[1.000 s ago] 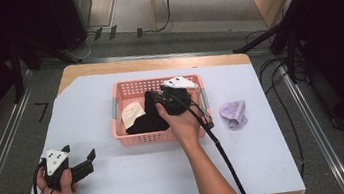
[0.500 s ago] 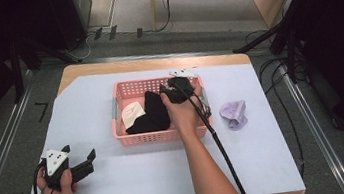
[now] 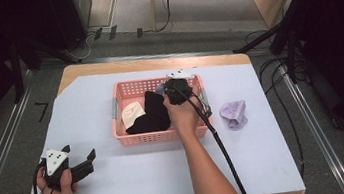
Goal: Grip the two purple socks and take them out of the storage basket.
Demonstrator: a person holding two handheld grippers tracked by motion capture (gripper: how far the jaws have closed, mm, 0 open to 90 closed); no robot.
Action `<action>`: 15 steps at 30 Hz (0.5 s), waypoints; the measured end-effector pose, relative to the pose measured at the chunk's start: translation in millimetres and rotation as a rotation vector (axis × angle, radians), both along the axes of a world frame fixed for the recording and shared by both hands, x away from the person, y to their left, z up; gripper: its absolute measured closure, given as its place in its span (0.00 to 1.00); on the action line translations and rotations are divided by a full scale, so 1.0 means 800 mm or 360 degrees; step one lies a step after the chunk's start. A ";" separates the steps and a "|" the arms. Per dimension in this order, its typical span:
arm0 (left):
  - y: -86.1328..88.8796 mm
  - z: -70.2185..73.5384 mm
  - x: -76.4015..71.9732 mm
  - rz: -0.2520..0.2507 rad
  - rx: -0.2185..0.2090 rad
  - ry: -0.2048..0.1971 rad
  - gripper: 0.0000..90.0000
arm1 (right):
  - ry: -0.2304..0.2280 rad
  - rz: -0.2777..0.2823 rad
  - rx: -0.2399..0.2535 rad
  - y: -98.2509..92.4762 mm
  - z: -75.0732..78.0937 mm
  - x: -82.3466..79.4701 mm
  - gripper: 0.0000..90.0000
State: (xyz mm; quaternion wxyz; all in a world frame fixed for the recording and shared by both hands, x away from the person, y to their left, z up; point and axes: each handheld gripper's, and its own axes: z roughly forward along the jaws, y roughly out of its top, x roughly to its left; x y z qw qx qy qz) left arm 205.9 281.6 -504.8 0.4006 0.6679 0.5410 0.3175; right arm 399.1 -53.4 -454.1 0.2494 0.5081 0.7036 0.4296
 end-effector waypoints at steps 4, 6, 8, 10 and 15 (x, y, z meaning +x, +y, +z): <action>0.000 0.000 0.000 -0.0002 0.0001 0.0004 0.17 | -0.0089 -0.0008 0.0050 -0.005 0.008 -0.010 0.96; 0.000 0.000 0.000 0.0002 -0.0003 0.0005 0.17 | -0.0151 0.0006 0.0098 -0.012 0.014 -0.019 0.96; 0.000 0.000 0.001 0.0004 -0.0003 0.0005 0.17 | -0.0190 0.0013 0.0128 -0.017 0.018 -0.026 0.96; 0.000 0.000 0.001 0.0007 -0.0002 0.0006 0.17 | -0.0232 0.0042 0.0131 -0.021 0.022 -0.032 0.96; 0.000 0.000 0.001 0.0011 -0.0006 0.0004 0.17 | -0.0316 0.0071 0.0190 -0.031 0.032 -0.050 0.96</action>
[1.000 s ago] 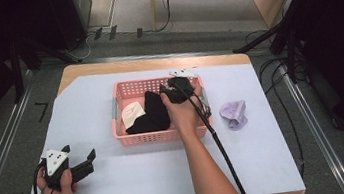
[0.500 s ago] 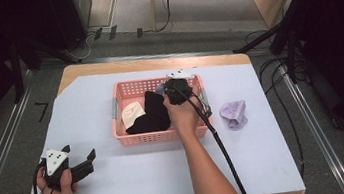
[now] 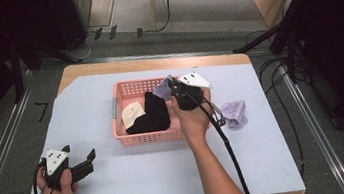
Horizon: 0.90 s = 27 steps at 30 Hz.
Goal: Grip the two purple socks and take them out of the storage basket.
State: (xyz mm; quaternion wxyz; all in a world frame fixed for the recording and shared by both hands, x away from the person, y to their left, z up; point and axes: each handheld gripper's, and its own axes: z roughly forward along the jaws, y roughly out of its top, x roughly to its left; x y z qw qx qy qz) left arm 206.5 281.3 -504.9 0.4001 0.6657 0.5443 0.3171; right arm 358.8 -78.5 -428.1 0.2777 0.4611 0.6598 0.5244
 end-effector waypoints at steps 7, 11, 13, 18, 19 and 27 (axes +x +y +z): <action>0.000 0.000 0.000 0.0000 0.0000 0.0004 0.17 | -0.0125 0.0022 0.0021 -0.020 0.012 -0.024 0.96; 0.000 0.000 0.000 -0.0001 0.0003 0.0003 0.17 | -0.0174 0.0011 0.0045 -0.037 0.017 -0.032 0.96; 0.001 0.000 0.000 -0.0001 0.0007 0.0002 0.17 | -0.0196 -0.0013 0.0053 -0.048 0.020 -0.036 0.96; 0.000 0.000 0.000 0.0002 0.0009 -0.0004 0.17 | -0.0231 -0.0061 0.0068 -0.071 0.023 -0.042 0.96; 0.000 0.000 0.000 0.0003 0.0011 -0.0004 0.17 | -0.0223 -0.0077 0.0078 -0.078 0.023 -0.044 0.96; -0.001 0.000 -0.001 0.0012 0.0009 -0.0012 0.17 | -0.0229 -0.0170 0.0101 -0.117 0.024 -0.051 0.96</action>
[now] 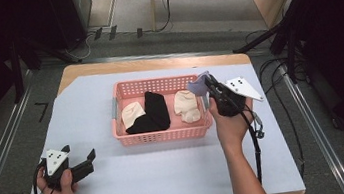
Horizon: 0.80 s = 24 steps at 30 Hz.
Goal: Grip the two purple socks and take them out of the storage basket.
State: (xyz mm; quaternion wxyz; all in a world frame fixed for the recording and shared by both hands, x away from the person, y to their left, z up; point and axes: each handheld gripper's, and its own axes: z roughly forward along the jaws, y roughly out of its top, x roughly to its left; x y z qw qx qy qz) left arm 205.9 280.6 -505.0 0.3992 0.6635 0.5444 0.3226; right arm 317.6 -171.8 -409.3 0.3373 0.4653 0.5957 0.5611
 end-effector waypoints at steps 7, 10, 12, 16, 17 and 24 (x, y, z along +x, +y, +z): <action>0.000 0.000 0.000 -0.0004 0.0002 0.0000 0.17 | 0.0009 -0.0081 0.0004 -0.032 -0.007 -0.006 0.96; 0.000 0.000 0.000 -0.0004 0.0004 0.0002 0.17 | 0.0018 -0.0123 0.0015 -0.049 -0.013 -0.008 0.96; 0.000 0.000 0.000 -0.0002 0.0003 0.0002 0.17 | 0.0033 -0.0157 0.0020 -0.060 -0.018 -0.010 0.96; 0.000 0.000 0.000 -0.0002 0.0006 0.0001 0.17 | 0.0078 -0.0206 0.0012 -0.076 -0.033 -0.013 0.96; -0.001 0.000 0.000 0.0000 0.0003 -0.0002 0.17 | 0.0082 -0.0219 -0.0002 -0.081 -0.038 -0.014 0.96; 0.000 0.000 -0.001 -0.0008 0.0009 0.0001 0.17 | 0.0175 -0.0325 -0.0024 -0.106 -0.066 -0.016 0.92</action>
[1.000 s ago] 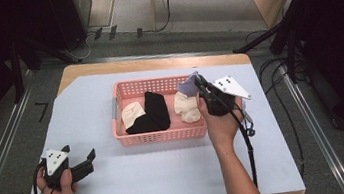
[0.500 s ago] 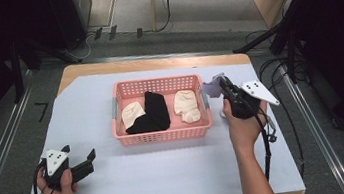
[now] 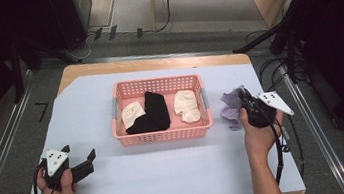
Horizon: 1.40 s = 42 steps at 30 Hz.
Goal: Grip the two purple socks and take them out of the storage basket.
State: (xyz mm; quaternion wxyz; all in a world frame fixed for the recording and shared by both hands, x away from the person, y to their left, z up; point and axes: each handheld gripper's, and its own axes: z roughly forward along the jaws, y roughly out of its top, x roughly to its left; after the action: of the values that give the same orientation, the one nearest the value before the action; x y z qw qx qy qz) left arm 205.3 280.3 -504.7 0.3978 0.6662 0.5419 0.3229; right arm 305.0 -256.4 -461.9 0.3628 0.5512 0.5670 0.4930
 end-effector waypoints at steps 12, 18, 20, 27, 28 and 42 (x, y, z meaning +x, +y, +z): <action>0.000 0.000 0.000 -0.0001 0.0003 -0.0001 0.17 | 0.0049 -0.0083 0.0078 -0.025 -0.019 -0.019 0.68; -0.001 0.000 0.000 0.0004 0.0010 -0.0003 0.17 | 0.0017 -0.0027 0.0132 -0.034 -0.025 -0.038 0.62; -0.001 0.000 0.000 0.0001 0.0007 -0.0006 0.17 | 0.0012 0.0005 0.0141 -0.037 -0.029 -0.045 0.58; -0.001 0.000 -0.001 0.0002 0.0013 -0.0008 0.17 | -0.0005 0.0108 0.0166 -0.052 -0.041 -0.065 0.36; -0.001 0.000 -0.001 0.0002 0.0014 -0.0008 0.17 | -0.0009 0.0161 0.0157 -0.054 -0.043 -0.067 0.30; -0.001 0.000 -0.001 -0.0004 0.0017 -0.0012 0.17 | 0.0061 0.0265 0.0072 -0.080 -0.060 -0.107 0.18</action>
State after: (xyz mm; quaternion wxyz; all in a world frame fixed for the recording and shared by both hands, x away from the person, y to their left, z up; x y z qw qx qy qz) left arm 204.5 279.2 -504.7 0.3967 0.6678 0.5377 0.3280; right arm 219.6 -320.3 -509.5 0.2971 0.5196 0.6064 0.5234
